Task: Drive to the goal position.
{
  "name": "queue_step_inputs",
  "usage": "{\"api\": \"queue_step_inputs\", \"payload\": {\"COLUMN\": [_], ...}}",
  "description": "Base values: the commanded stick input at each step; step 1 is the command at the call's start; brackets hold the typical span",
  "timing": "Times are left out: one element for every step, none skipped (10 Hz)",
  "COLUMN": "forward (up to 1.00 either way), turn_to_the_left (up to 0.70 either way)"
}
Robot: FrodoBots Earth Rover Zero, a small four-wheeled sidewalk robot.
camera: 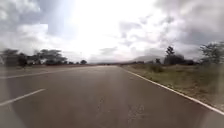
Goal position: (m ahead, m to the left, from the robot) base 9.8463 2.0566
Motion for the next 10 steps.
{"api": "queue_step_inputs", "payload": {"forward": [1.00, 1.00, 1.00, 1.00, 1.00, 1.00, 1.00, 1.00, 1.00, 1.00], "turn_to_the_left": [0.00, 0.00, 0.00, 0.00, 0.00, 0.00, 0.00, 0.00, 0.00, 0.00]}}
